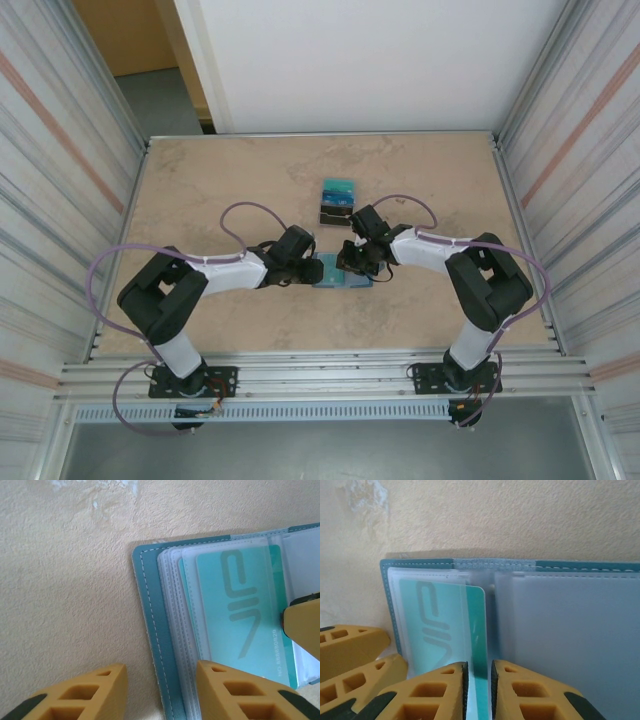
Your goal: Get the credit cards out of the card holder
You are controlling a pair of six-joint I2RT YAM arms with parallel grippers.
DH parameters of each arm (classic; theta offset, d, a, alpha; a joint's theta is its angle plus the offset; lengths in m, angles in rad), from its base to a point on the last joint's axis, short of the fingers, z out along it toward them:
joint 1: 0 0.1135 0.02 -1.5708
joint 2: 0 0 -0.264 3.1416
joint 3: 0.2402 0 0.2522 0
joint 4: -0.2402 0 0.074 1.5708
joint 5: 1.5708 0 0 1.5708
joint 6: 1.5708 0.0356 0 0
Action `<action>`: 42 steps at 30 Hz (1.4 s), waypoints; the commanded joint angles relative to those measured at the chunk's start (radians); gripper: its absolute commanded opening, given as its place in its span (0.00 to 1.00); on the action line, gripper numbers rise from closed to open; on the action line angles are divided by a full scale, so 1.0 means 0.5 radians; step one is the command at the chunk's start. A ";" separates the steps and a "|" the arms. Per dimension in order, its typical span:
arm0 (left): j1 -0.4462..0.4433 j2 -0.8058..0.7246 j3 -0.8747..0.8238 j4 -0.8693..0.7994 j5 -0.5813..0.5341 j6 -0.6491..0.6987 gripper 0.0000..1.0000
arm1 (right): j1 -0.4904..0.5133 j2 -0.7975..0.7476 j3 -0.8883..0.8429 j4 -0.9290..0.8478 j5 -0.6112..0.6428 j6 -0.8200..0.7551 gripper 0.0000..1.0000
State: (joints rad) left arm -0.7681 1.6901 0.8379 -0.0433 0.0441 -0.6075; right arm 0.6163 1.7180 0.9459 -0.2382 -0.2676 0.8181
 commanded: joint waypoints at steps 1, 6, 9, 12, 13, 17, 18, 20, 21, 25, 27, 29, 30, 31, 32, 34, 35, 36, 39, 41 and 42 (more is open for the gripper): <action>-0.035 0.074 0.008 -0.002 0.060 -0.030 0.41 | -0.018 0.041 -0.030 0.074 -0.081 0.056 0.20; -0.034 0.067 -0.001 -0.010 0.061 -0.035 0.40 | -0.025 0.077 -0.041 0.143 -0.153 0.070 0.15; -0.035 0.059 -0.013 -0.021 0.054 -0.045 0.38 | -0.044 0.071 -0.068 0.218 -0.212 0.083 0.13; -0.035 0.050 -0.032 -0.027 0.059 -0.060 0.36 | -0.075 0.042 -0.108 0.323 -0.305 0.094 0.13; -0.034 0.050 -0.037 -0.028 0.058 -0.066 0.36 | -0.084 0.033 -0.121 0.361 -0.347 0.094 0.13; -0.039 0.041 -0.052 -0.041 0.069 -0.092 0.36 | -0.098 0.040 -0.151 0.508 -0.513 0.097 0.16; -0.038 0.030 -0.062 -0.042 0.066 -0.101 0.36 | -0.097 0.042 -0.156 0.534 -0.539 0.097 0.16; -0.040 0.012 -0.074 -0.051 0.065 -0.113 0.35 | -0.094 0.045 -0.167 0.558 -0.563 0.098 0.16; -0.038 0.001 -0.077 -0.058 0.061 -0.119 0.35 | -0.089 0.046 -0.178 0.572 -0.575 0.097 0.17; -0.038 -0.024 -0.074 -0.092 0.037 -0.116 0.35 | -0.089 0.032 -0.212 0.640 -0.624 0.098 0.17; -0.038 -0.027 -0.062 -0.112 0.022 -0.116 0.34 | -0.087 0.017 -0.217 0.645 -0.637 0.091 0.16; -0.038 -0.021 -0.048 -0.126 0.011 -0.107 0.33 | -0.086 -0.003 -0.222 0.634 -0.646 0.080 0.15; -0.038 -0.017 -0.039 -0.128 0.007 -0.107 0.32 | -0.085 -0.013 -0.225 0.625 -0.653 0.071 0.16; -0.040 -0.013 -0.033 -0.131 0.004 -0.105 0.32 | -0.085 -0.018 -0.228 0.617 -0.660 0.061 0.16; -0.038 -0.007 -0.028 -0.129 0.005 -0.104 0.31 | -0.082 -0.027 -0.232 0.612 -0.666 0.056 0.15; -0.039 0.000 -0.012 -0.129 0.009 -0.098 0.31 | -0.074 -0.037 -0.246 0.605 -0.671 0.041 0.15; -0.039 -0.002 -0.004 -0.129 0.008 -0.099 0.31 | -0.070 -0.038 -0.252 0.605 -0.674 0.039 0.16; -0.039 0.001 -0.001 -0.127 0.011 -0.095 0.31 | -0.063 -0.040 -0.258 0.607 -0.666 0.037 0.16; -0.039 -0.002 0.008 -0.130 0.019 -0.089 0.31 | -0.048 -0.026 -0.278 0.638 -0.660 0.052 0.17; -0.038 -0.002 0.010 -0.136 0.019 -0.087 0.31 | -0.048 0.000 -0.292 0.696 -0.686 0.074 0.18; -0.038 -0.004 0.012 -0.143 0.016 -0.085 0.31 | -0.048 0.018 -0.301 0.739 -0.707 0.090 0.18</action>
State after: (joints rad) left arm -0.7681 1.6821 0.8322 -0.0628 0.0326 -0.6487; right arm 0.5697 1.7237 0.8070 0.0761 -0.5419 0.8551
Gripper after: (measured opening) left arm 0.307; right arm 0.177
